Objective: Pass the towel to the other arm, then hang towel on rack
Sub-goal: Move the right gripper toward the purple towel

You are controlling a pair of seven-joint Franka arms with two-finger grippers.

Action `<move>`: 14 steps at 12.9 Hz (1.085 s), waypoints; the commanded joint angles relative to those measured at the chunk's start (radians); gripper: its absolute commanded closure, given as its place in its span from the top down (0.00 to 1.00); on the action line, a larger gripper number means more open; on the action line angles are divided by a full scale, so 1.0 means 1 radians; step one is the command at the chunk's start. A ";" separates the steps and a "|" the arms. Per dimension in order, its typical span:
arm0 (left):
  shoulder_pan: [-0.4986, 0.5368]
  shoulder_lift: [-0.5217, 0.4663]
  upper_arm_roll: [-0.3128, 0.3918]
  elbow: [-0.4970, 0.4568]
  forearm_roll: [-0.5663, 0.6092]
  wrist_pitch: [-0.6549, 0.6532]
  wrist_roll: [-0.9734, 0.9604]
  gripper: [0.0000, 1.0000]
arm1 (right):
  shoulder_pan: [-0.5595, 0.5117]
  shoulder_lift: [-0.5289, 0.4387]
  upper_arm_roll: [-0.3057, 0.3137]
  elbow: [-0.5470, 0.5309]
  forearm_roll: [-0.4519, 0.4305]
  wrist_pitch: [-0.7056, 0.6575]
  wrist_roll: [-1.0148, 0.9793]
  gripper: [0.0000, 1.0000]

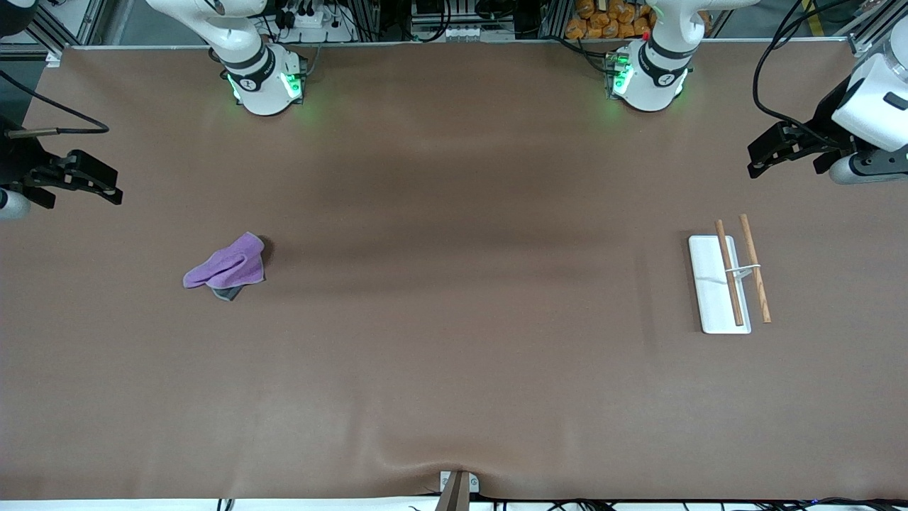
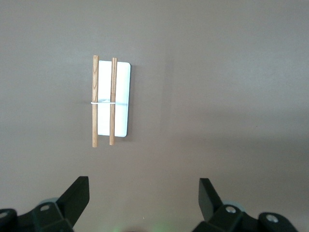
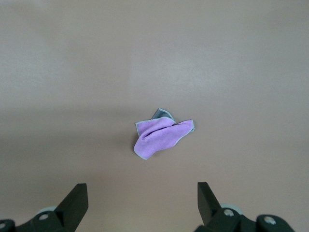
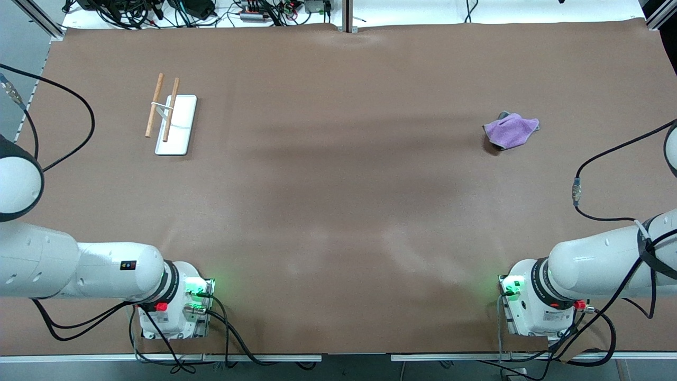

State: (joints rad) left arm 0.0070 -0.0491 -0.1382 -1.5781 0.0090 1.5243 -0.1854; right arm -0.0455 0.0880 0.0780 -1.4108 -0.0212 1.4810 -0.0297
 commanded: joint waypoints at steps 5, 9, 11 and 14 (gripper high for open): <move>0.002 0.005 0.000 0.013 0.002 -0.042 0.040 1.00 | -0.024 0.062 0.005 0.010 -0.022 0.067 -0.012 1.00; 0.001 0.006 -0.009 0.012 0.002 -0.042 0.040 1.00 | -0.066 0.165 0.005 0.012 -0.020 0.143 -0.021 1.00; -0.001 0.005 -0.011 0.012 0.000 -0.044 0.040 1.00 | -0.088 0.180 0.006 0.012 -0.017 0.151 -0.019 1.00; 0.001 0.003 -0.011 0.012 -0.001 -0.044 0.041 1.00 | -0.090 0.205 0.006 0.006 -0.005 0.148 -0.006 1.00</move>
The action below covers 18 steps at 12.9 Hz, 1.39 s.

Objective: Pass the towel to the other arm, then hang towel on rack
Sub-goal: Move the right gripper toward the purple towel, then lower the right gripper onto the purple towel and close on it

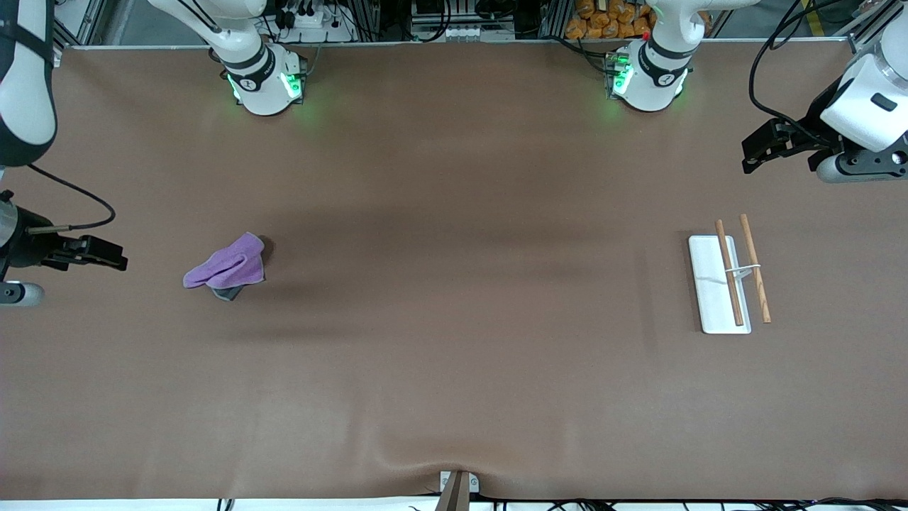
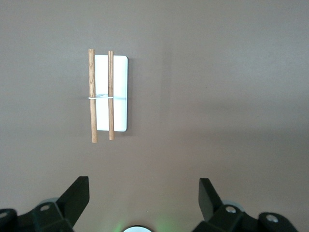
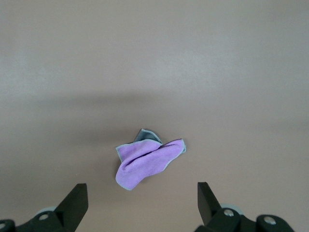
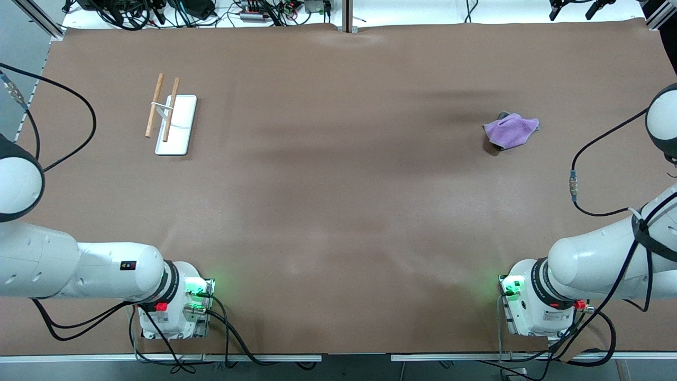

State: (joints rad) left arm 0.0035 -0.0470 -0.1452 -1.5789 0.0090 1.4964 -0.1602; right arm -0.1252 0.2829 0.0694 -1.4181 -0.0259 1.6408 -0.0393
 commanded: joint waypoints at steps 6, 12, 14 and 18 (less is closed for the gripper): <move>0.007 0.001 -0.002 0.010 -0.001 -0.016 0.014 1.00 | 0.004 0.076 0.015 -0.042 0.003 -0.001 0.047 1.00; 0.006 0.001 -0.002 0.008 -0.001 -0.018 0.014 1.00 | 0.038 0.119 0.018 -0.192 0.004 0.140 0.226 1.00; 0.006 0.001 -0.002 0.008 -0.003 -0.019 0.014 1.00 | 0.026 0.171 0.016 -0.199 0.004 0.142 0.240 1.00; 0.007 -0.005 0.001 0.008 -0.014 -0.030 0.011 1.00 | -0.005 0.265 0.018 -0.197 0.007 0.145 0.245 0.90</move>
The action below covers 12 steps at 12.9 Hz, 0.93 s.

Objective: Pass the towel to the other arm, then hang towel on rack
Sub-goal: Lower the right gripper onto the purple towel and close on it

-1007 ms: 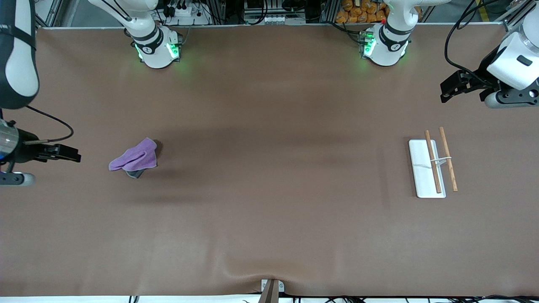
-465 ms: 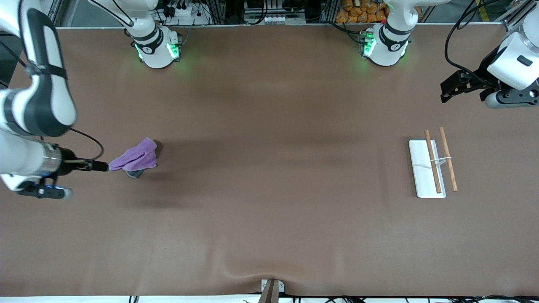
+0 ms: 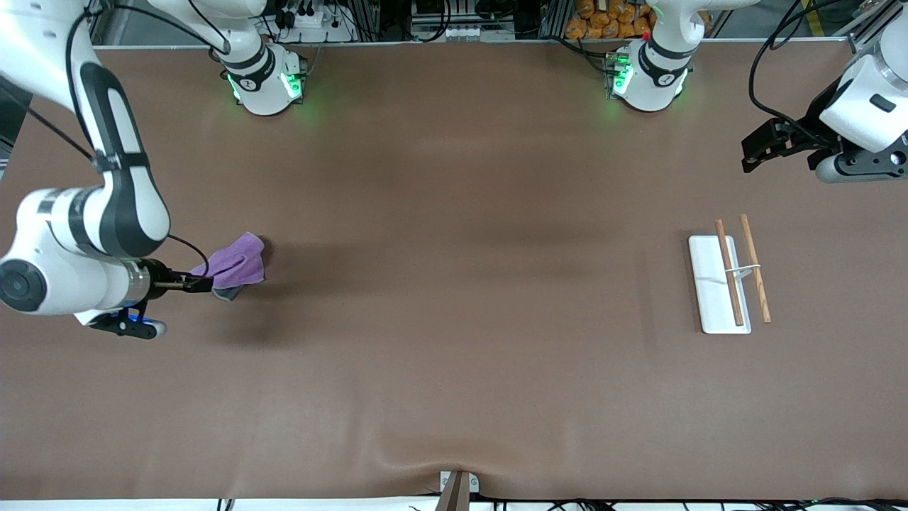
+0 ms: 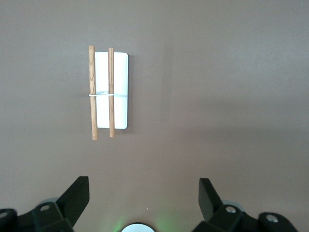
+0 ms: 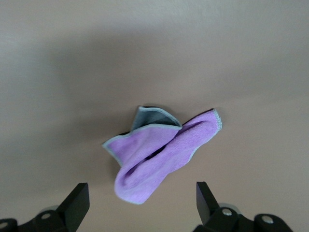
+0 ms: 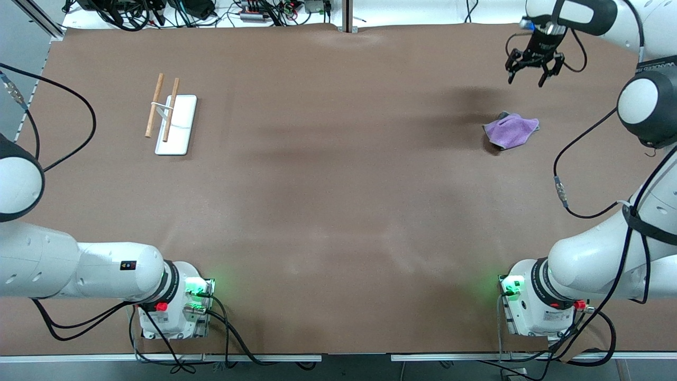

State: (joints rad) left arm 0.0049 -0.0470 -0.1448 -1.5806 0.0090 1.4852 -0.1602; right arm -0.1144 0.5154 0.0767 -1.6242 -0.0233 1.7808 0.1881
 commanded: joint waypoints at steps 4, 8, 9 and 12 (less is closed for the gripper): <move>0.004 -0.001 -0.002 0.007 -0.014 -0.019 -0.001 1.00 | -0.010 0.100 0.009 0.004 0.048 0.049 0.067 0.86; 0.006 -0.002 -0.002 0.002 -0.014 -0.023 0.001 1.00 | -0.011 0.139 0.011 -0.005 0.051 0.060 0.067 0.83; 0.006 -0.002 -0.002 0.001 -0.015 -0.023 0.001 1.00 | -0.008 0.140 0.011 -0.019 0.051 0.061 0.067 0.77; 0.006 -0.002 -0.001 -0.001 -0.015 -0.023 0.001 1.00 | -0.001 0.143 0.011 -0.032 0.059 0.061 0.067 0.61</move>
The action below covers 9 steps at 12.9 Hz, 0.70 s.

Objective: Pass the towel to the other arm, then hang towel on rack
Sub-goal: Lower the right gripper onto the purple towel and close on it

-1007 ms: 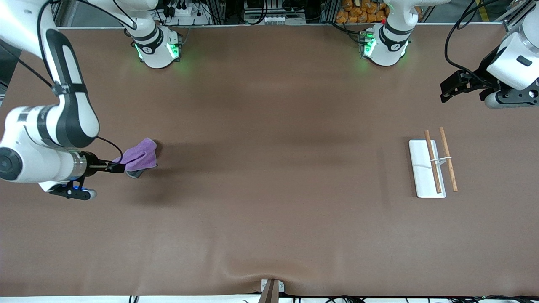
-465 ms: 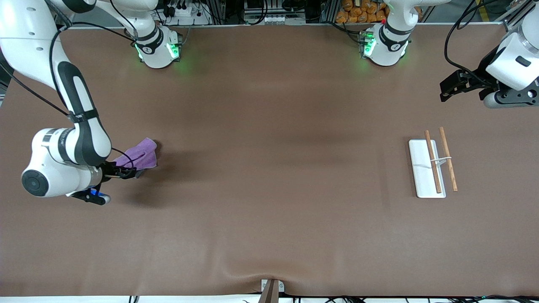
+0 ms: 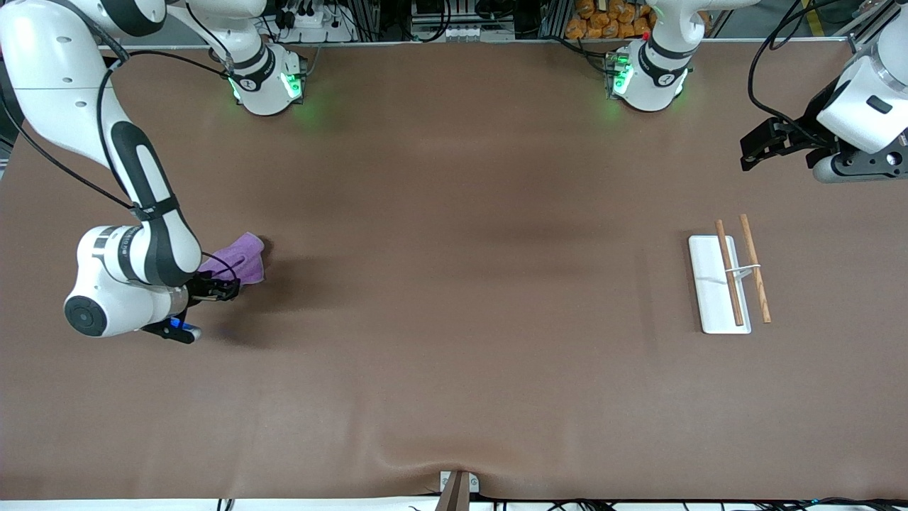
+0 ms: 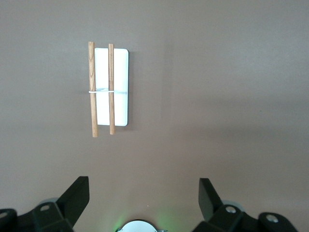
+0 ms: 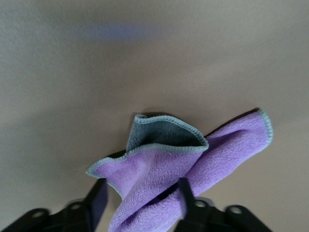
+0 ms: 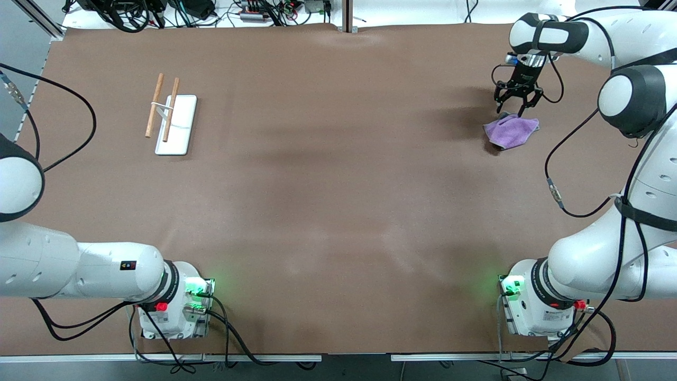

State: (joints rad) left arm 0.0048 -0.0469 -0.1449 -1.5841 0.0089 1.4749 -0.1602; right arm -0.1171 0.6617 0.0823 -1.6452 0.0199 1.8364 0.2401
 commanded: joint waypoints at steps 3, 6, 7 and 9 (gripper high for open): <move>0.006 -0.002 0.001 -0.002 -0.015 -0.013 0.002 1.00 | 0.001 0.007 0.005 -0.015 0.026 0.017 0.015 0.61; 0.006 -0.002 0.001 -0.004 -0.015 -0.013 0.002 1.00 | -0.001 0.010 0.007 -0.027 0.029 0.018 0.015 0.11; 0.006 -0.001 0.001 -0.004 -0.015 -0.013 0.002 1.00 | -0.001 0.010 0.007 -0.025 0.031 0.015 0.015 0.00; 0.006 -0.001 0.001 -0.007 -0.015 -0.013 0.002 1.00 | 0.001 0.006 0.007 -0.021 0.049 0.003 0.015 0.00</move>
State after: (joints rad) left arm 0.0051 -0.0469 -0.1432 -1.5930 0.0089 1.4736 -0.1602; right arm -0.1139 0.6668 0.0831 -1.6707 0.0464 1.8460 0.2428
